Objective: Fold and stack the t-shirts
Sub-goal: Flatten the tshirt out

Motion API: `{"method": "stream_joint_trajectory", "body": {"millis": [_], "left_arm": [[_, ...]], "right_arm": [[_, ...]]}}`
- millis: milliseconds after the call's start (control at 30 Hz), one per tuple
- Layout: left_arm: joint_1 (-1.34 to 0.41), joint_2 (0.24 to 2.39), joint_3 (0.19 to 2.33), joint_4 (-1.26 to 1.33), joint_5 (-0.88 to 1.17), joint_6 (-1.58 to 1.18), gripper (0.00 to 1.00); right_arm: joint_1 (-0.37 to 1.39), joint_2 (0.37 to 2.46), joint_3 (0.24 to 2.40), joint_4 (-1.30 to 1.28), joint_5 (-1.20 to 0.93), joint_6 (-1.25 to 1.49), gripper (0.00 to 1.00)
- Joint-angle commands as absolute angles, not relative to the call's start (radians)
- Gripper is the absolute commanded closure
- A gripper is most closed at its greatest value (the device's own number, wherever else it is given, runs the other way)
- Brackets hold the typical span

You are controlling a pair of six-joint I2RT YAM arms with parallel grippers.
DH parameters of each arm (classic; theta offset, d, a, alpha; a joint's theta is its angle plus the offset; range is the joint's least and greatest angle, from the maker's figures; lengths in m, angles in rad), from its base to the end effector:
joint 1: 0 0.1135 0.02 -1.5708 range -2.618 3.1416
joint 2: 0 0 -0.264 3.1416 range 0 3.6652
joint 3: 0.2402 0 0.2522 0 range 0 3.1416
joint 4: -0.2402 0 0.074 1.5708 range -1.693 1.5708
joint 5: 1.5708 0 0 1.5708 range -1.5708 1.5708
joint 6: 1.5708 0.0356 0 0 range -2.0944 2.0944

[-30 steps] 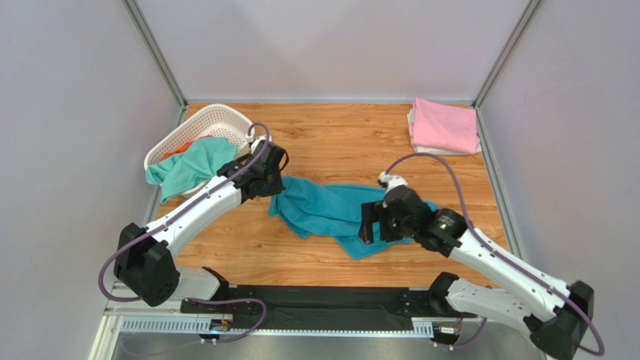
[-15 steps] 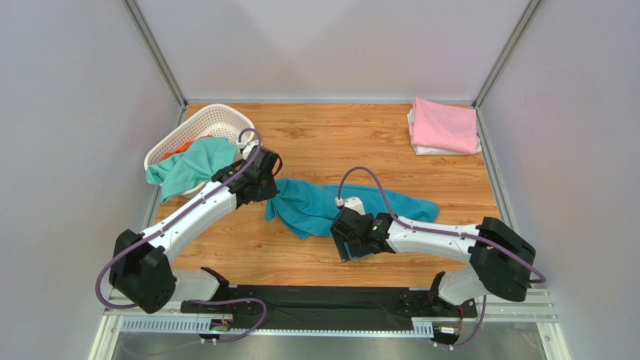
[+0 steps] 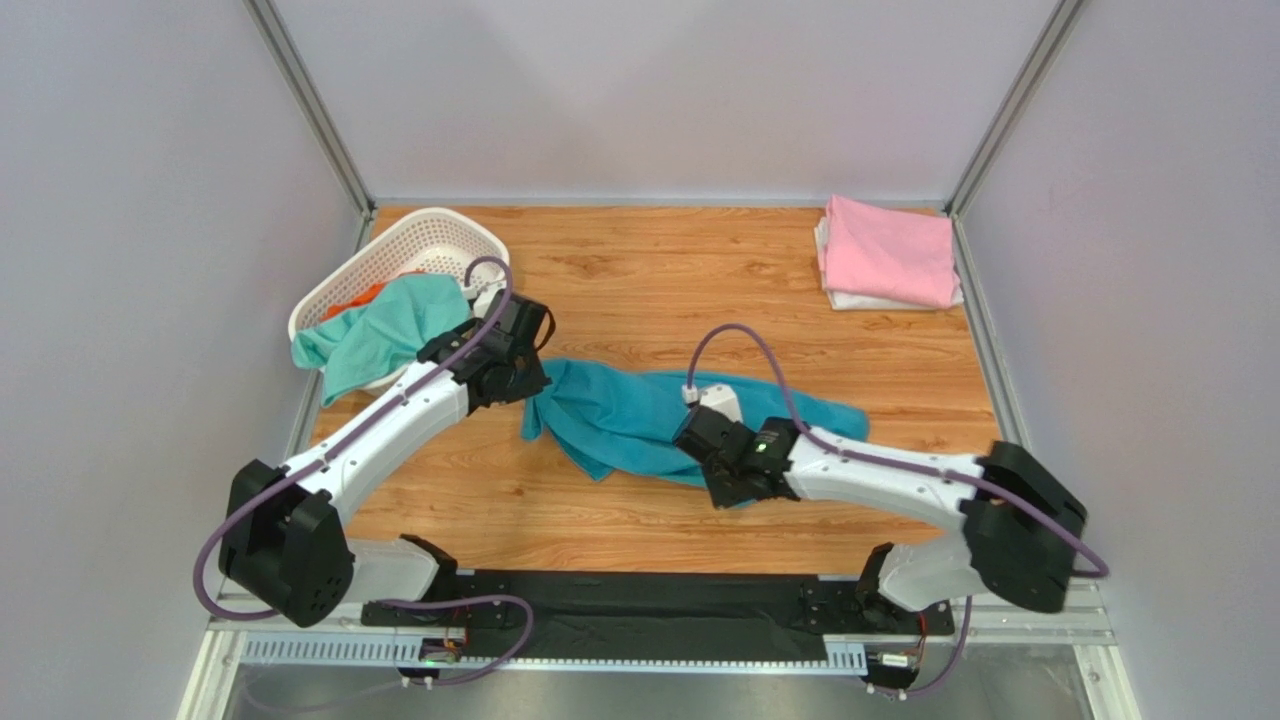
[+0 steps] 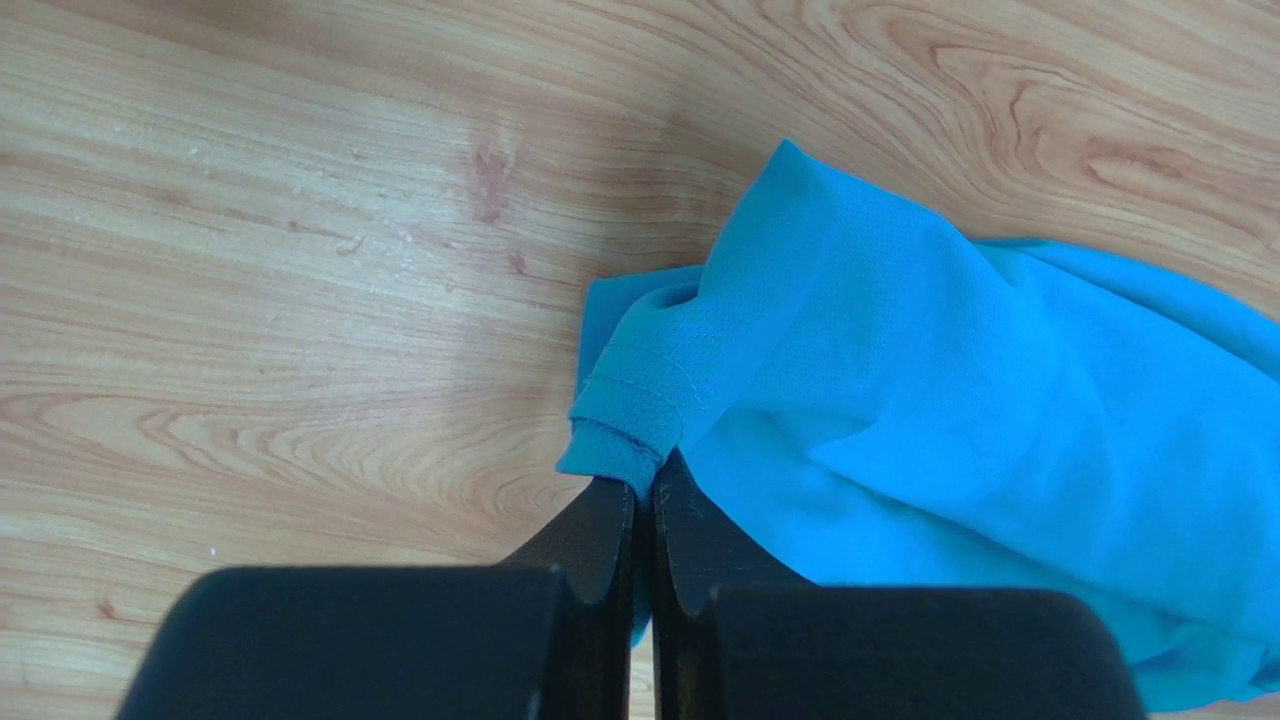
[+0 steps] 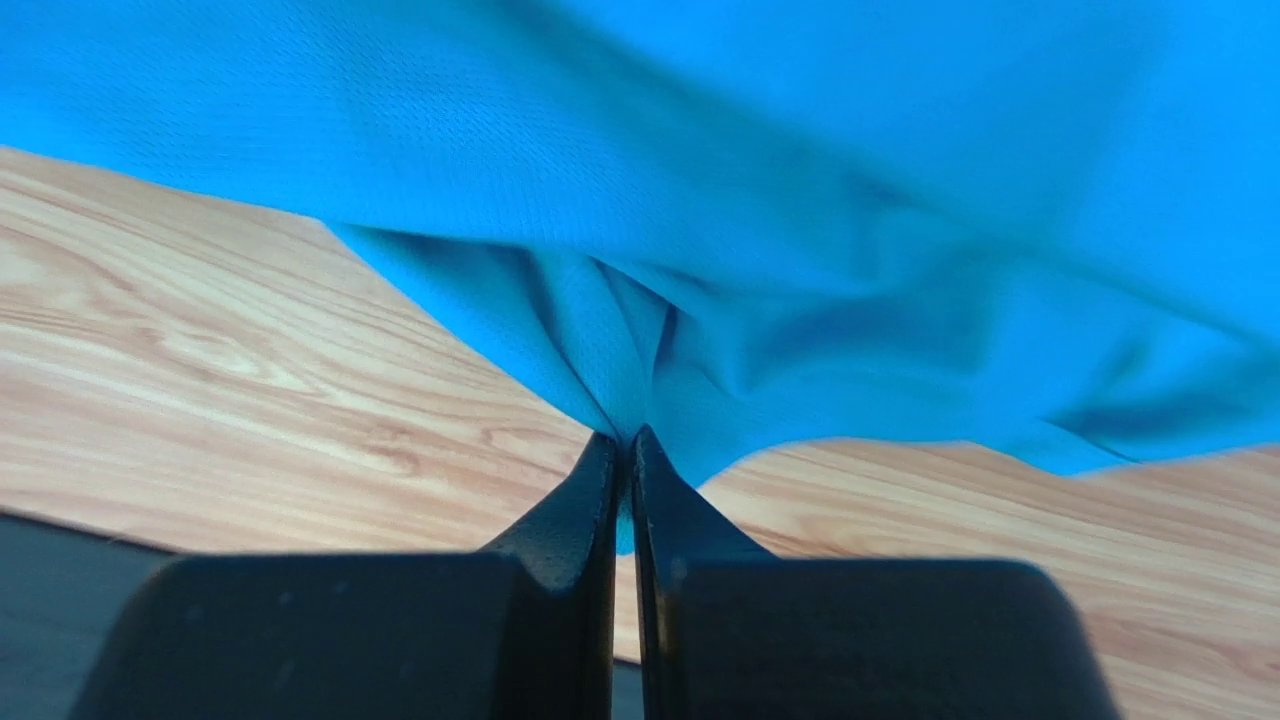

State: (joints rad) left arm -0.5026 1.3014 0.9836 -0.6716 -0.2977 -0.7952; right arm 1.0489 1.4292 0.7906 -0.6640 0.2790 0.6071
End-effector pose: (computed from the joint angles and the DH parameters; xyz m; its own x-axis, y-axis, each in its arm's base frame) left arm 0.2333 -0.1163 0.2581 -0.7408 -0.3717 -0.5595 -0.2993 0.9283 -0.2205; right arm 0.1301 0.2065 0.1727 -0.8495 -0.3770 -0.3691 -0.3803 0.9224 -0.0669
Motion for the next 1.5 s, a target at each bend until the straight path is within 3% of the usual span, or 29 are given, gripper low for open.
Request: {"method": "stream_joint_trajectory", "body": {"millis": [0, 233, 367, 633, 800, 1100, 1333, 1467], "left_arm": [[-0.479, 1.272, 1.029, -0.666, -0.321, -0.793, 1.0], [-0.425, 1.334, 1.15, -0.664, -0.272, -0.766, 1.0], [-0.425, 1.321, 1.285, -0.666, -0.226, -0.729, 1.0], [-0.425, 1.126, 1.442, -0.658, -0.06, -0.675, 1.0], [-0.426, 0.938, 1.483, -0.66, 0.04, -0.68, 1.0], [-0.426, 0.785, 1.589, -0.664, 0.193, -0.696, 1.0], [-0.426, 0.863, 1.548, -0.705, 0.092, -0.715, 1.0], [-0.426, 0.978, 1.462, -0.75, -0.09, -0.736, 1.0]], "right_arm": [[0.979, 1.217, 0.88, -0.768, 0.341, 0.572, 1.0], [0.577, 0.997, 1.03, -0.765, 0.172, 0.352, 1.0], [0.485, 0.979, 1.203, -0.77, 0.198, 0.272, 1.0], [0.466, 0.934, 1.598, -0.856, 0.21, 0.198, 1.0], [0.468, 0.904, 1.833, -0.931, 0.074, 0.176, 1.0], [0.466, 0.91, 2.082, -1.002, -0.057, 0.17, 1.0], [0.466, 1.009, 2.048, -0.976, 0.196, 0.132, 1.0], [0.456, 1.106, 1.872, -0.901, 0.452, 0.084, 1.0]]}}
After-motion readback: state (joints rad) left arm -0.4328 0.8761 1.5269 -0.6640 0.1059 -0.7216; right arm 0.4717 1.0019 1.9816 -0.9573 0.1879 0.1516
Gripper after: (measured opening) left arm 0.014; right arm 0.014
